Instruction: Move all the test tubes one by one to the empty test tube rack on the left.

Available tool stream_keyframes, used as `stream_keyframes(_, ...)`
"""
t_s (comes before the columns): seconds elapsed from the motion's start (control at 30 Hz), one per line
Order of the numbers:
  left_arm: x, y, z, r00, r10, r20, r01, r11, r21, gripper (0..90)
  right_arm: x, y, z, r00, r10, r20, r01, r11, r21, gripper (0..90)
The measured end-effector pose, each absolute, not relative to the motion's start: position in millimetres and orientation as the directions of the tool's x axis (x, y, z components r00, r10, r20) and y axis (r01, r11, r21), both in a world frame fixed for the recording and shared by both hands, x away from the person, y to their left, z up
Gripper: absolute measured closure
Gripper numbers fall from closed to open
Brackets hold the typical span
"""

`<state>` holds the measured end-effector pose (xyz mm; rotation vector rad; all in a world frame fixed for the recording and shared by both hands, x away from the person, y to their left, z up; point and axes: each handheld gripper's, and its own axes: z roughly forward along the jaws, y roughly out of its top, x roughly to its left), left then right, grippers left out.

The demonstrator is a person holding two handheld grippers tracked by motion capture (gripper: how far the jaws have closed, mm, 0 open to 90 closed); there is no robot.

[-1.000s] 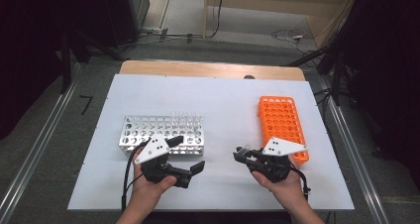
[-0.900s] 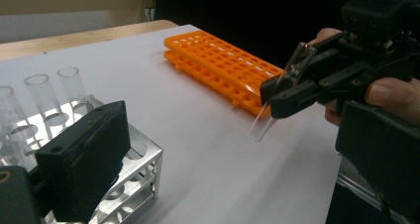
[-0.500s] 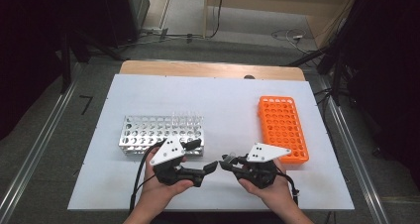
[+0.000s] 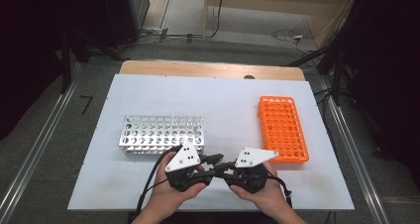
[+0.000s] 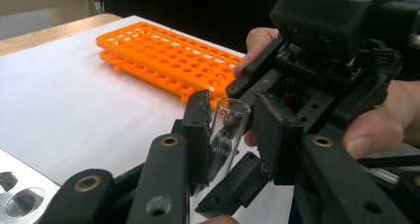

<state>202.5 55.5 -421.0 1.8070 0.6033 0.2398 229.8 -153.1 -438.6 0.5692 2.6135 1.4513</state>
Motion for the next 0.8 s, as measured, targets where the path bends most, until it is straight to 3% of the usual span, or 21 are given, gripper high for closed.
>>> stream_keyframes(0.8,204.0,64.1,-419.6,0.836,0.534,-0.126,0.268,-0.197,0.943,76.4,230.4,-154.6,-438.6,-0.926,0.357,0.126,0.292,0.459,0.839,72.9)
